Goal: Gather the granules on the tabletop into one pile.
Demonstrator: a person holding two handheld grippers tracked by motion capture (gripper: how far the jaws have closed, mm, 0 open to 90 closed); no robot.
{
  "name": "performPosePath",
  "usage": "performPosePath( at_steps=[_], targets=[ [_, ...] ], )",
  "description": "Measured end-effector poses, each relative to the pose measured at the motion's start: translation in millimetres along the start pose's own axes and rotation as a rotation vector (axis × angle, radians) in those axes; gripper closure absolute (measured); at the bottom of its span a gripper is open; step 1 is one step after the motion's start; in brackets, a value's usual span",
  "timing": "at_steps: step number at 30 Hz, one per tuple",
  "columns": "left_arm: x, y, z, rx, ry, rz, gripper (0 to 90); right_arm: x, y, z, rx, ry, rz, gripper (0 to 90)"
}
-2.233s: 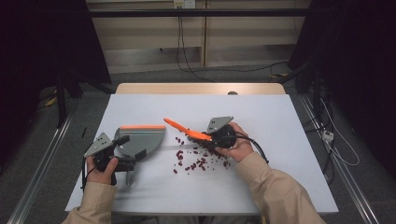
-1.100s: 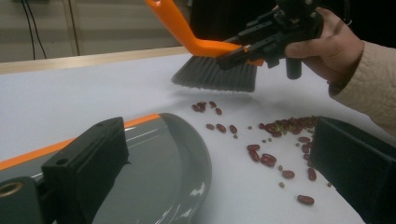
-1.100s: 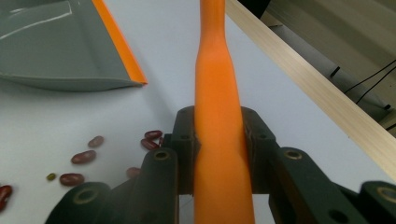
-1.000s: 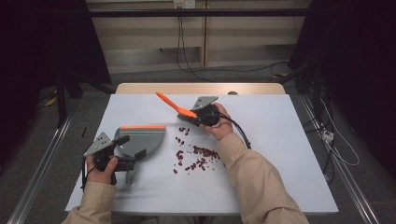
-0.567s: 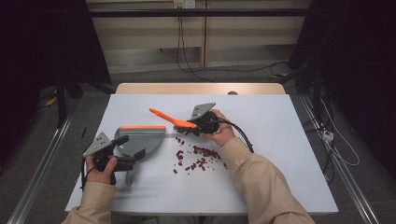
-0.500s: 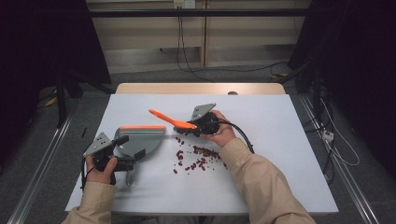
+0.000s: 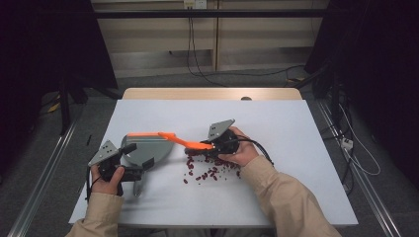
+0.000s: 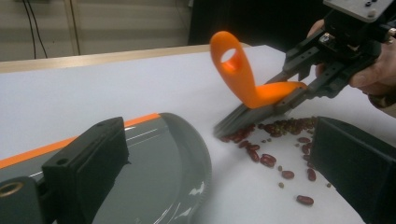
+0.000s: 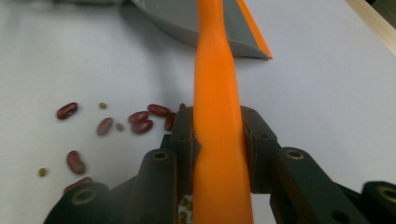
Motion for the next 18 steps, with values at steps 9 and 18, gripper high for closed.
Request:
performPosePath(
  at_steps=[9,18],
  targets=[
    [-1.0,-1.1,0.2,0.0,0.001,0.003,4.1,8.7,18.3,1.9,0.008,-0.002,-0.02,70.8],
    [-0.5,-0.6,0.0,0.0,-0.001,0.003,4.1,11.3,17.2,-1.6,-0.025,-0.029,0.025,71.3]
  ],
)
Point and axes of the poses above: each handheld gripper's, and its own axes: x roughly backward along the jaws, z roughly out of its underside, y roughly to its left, the point moved 3 cm from there along -x, roughly forward along the jaws, and after that the axes turned 1 degree about -y, right-handed, at the moved point
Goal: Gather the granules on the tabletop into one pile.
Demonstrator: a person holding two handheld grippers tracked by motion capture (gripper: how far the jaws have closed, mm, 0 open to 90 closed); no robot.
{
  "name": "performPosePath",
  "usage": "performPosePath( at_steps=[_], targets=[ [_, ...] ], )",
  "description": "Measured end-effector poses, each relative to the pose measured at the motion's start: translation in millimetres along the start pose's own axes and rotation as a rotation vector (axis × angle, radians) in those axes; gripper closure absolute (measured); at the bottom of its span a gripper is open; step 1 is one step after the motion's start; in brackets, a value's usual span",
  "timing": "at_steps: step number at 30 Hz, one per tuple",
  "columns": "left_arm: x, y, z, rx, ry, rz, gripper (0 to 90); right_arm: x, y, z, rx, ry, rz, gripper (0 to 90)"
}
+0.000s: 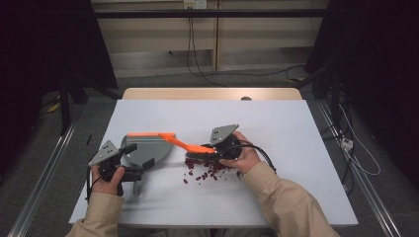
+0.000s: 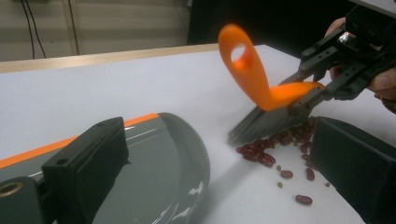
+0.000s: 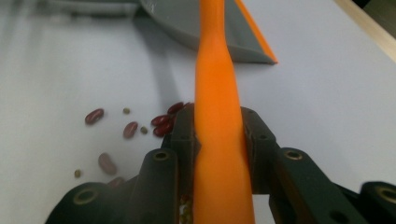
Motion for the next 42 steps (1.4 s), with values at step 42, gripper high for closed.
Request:
performPosePath(
  at_steps=[42],
  targets=[
    [0.6,-0.8,-0.4,-0.006,-0.002,0.0,4.3,4.8,43.0,-24.0,-0.647,-0.241,0.117,71.3]
  ],
)
Point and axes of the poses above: each handheld gripper's, and its own axes: x roughly backward along the jaws, z roughly out of its underside, y roughly to its left, the point moved 3 cm from there along -x, roughly forward along the jaws, and after that the axes turned 1 degree about -y, right-handed, at the moved point
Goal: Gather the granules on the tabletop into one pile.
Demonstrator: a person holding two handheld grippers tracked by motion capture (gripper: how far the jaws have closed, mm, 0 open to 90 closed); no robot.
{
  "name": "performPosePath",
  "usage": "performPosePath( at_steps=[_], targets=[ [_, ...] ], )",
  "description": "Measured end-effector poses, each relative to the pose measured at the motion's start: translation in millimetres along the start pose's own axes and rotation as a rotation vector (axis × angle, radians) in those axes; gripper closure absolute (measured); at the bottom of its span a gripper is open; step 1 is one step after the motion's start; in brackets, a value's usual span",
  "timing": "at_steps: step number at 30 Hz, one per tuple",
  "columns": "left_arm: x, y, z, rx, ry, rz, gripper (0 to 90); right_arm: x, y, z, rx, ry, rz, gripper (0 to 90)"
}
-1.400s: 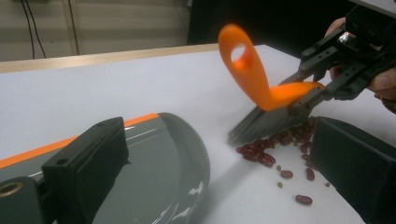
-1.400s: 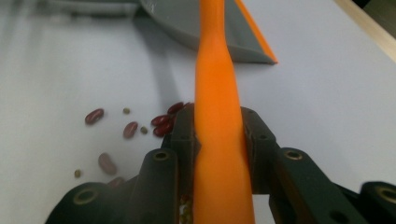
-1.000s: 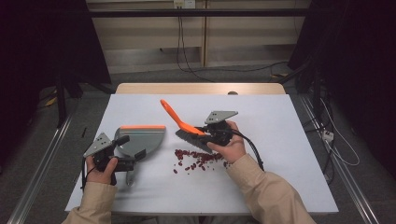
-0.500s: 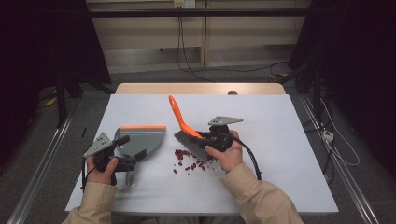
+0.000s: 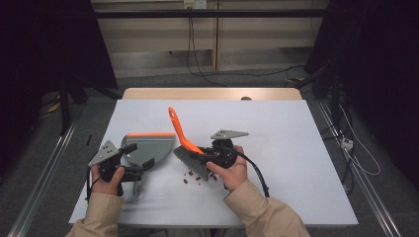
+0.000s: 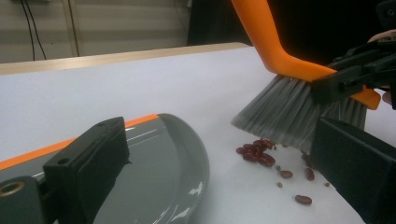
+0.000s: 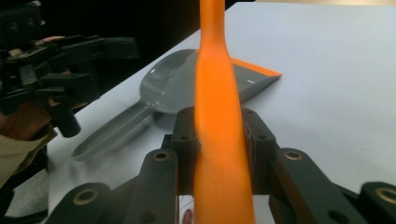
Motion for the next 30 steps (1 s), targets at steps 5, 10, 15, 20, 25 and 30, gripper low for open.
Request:
performPosePath(
  at_steps=[5,10,15,20,25,30],
  targets=[
    [-0.3,0.5,0.5,-0.001,0.004,-0.004,4.3,-3.4,7.3,5.3,-0.016,0.023,-0.018,71.4],
    [-0.8,0.1,0.5,-0.002,0.003,-0.003,4.3,-7.1,17.1,14.1,-0.034,0.045,-0.049,71.4],
    [-0.6,0.6,0.8,-0.01,0.011,-0.003,4.3,-18.0,21.7,21.9,-0.056,0.073,-0.047,71.3],
    [-1.1,0.7,1.1,-0.006,0.012,-0.004,4.3,-32.9,16.6,29.8,-0.123,0.089,-0.012,71.3],
    [-0.9,0.6,0.9,-0.003,0.007,-0.004,4.3,-34.1,7.2,29.8,-0.149,0.11,0.061,71.3],
    [-0.3,0.5,0.7,-0.005,0.006,-0.004,4.3,-27.6,-4.0,31.8,-0.189,0.103,0.093,71.1]
  ],
)
Point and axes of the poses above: each handheld gripper's, and its own axes: x roughly backward along the jaws, z roughly out of its underside, y roughly to its left, the point moved 3 cm from there along -x, roughly forward along the jaws, and after that the axes turned 1 degree about -y, right-handed, at the moved point
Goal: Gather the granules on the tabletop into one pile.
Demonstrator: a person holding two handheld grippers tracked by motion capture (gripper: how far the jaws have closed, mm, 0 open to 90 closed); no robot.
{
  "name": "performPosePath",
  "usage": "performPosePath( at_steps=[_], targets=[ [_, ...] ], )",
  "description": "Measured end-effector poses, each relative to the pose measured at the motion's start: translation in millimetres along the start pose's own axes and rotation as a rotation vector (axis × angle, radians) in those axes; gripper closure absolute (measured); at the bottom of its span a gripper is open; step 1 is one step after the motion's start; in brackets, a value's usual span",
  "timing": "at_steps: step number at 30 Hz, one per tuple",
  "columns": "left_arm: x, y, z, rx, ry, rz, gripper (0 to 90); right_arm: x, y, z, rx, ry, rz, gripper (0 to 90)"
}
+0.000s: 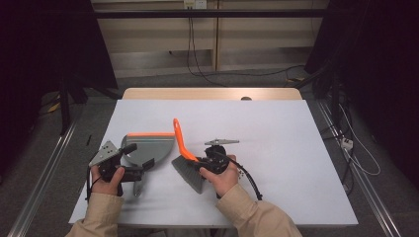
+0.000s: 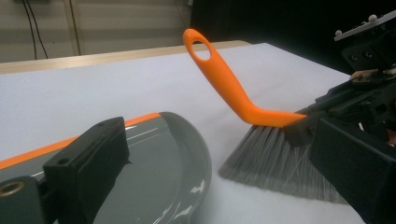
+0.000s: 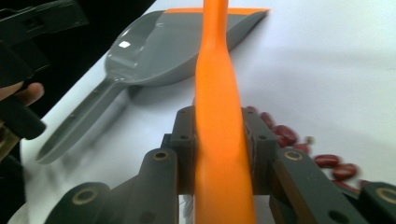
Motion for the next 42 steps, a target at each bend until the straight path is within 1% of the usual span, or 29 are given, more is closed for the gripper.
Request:
performPosePath(
  at_steps=[5,7,8,13,26,37,38,42],
  targets=[
    [0.1,-0.7,-0.3,-0.002,-0.001,-0.001,4.3,9.7,-9.6,-1.3,0.011,-0.013,0.046,70.9],
    [-0.1,-0.6,-0.1,-0.002,0.001,-0.001,4.3,11.9,-11.8,-1.3,0.006,-0.015,0.054,71.0],
    [-0.2,-0.5,0.0,-0.005,0.003,-0.001,4.3,16.2,-16.6,-1.0,-0.008,-0.021,0.061,70.9],
    [-1.0,-1.0,0.4,-0.007,0.006,0.0,4.3,26.0,-26.3,-0.2,-0.024,-0.034,0.087,70.9],
    [-1.2,-1.8,0.3,-0.005,0.006,0.0,4.3,42.9,-40.4,4.2,-0.056,-0.056,0.123,70.8],
    [-1.0,-1.9,0.3,-0.008,0.007,-0.001,4.3,52.7,-47.4,6.4,-0.067,-0.067,0.145,70.7],
    [-1.0,-2.0,0.2,-0.008,0.007,-0.001,4.3,55.2,-49.3,6.6,-0.069,-0.069,0.152,70.7],
    [-1.0,-2.2,0.2,-0.008,0.007,-0.002,4.3,59.4,-52.9,7.2,-0.072,-0.073,0.159,70.7]
  ],
)
Point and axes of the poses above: each handheld gripper's, and its own axes: x roughly backward along the jaws, z roughly out of its underside, y roughly to its left, the point moved 3 cm from there along -x, roughly forward along the jaws, and after that the axes turned 1 degree about -y, right-handed, at the moved point
